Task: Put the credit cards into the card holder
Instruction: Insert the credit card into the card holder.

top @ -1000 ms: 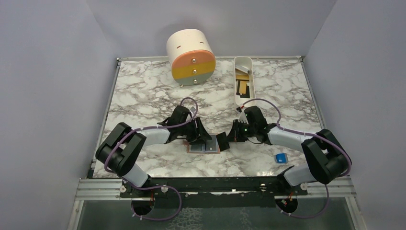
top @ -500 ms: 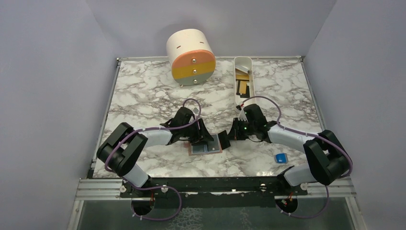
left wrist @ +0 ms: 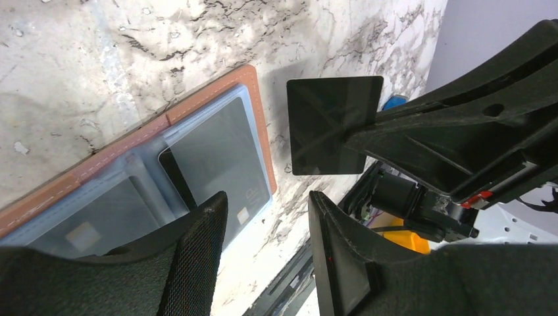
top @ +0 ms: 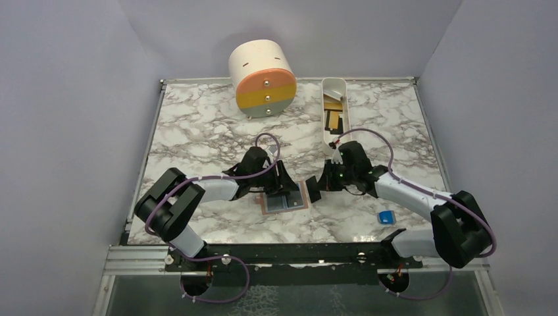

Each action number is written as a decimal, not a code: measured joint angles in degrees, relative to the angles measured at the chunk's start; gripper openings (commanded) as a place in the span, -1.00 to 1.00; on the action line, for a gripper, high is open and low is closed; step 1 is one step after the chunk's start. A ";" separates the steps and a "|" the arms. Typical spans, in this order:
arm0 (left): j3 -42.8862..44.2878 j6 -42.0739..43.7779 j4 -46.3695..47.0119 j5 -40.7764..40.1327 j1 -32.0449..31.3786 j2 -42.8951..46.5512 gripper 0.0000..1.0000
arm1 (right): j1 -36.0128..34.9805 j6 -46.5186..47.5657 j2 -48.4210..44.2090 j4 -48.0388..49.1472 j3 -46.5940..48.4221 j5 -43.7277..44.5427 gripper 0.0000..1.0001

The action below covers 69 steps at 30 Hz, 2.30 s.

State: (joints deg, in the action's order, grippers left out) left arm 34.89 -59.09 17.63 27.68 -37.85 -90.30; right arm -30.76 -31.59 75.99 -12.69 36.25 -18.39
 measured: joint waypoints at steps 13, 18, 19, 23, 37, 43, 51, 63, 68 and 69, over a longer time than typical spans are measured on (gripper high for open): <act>1.18 3.85 -5.77 -2.67 -0.04 1.79 0.04 | 0.00 -1.22 -6.45 1.16 -1.60 -0.31 -0.98; 1.46 5.79 -9.84 -4.92 -0.04 3.98 -0.23 | 0.00 -2.10 -6.14 3.08 -5.11 -0.98 -0.98; 1.75 6.21 -11.08 -5.51 -0.04 4.46 -0.42 | 0.00 -2.21 -5.90 3.17 -5.38 -1.01 -0.98; 3.80 9.05 -16.28 -8.68 -0.04 5.86 -0.88 | 0.00 -2.21 -5.38 3.37 -5.44 -1.07 -0.98; 7.50 13.73 -24.92 -13.46 0.66 3.28 -1.00 | 0.00 -0.94 -2.47 3.54 -4.57 -1.01 -0.98; 7.78 13.90 -24.46 -13.11 0.76 0.63 -1.00 | 0.00 -0.09 0.26 3.82 -3.45 -0.98 -0.98; 7.19 13.07 -21.00 -11.17 0.76 -0.48 -1.00 | 0.00 -0.09 2.80 4.22 -2.54 -0.59 -0.98; 4.94 8.52 -13.64 -6.38 0.76 -2.80 -1.00 | 0.00 -0.04 4.61 5.20 -1.70 -0.59 -0.98; 4.94 7.48 -12.02 -5.01 0.76 -3.54 -1.00 | 0.00 -0.07 5.46 6.16 -1.70 -0.68 -0.98; 4.94 7.26 -11.65 -4.72 0.76 -3.58 -1.00 | 0.00 -0.07 5.62 6.32 -1.70 -0.68 -0.98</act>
State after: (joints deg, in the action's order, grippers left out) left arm 39.83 -51.83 5.98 22.96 -37.08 -93.89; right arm -30.76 -31.66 81.60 -6.37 34.54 -19.07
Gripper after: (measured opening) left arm 0.009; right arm 0.015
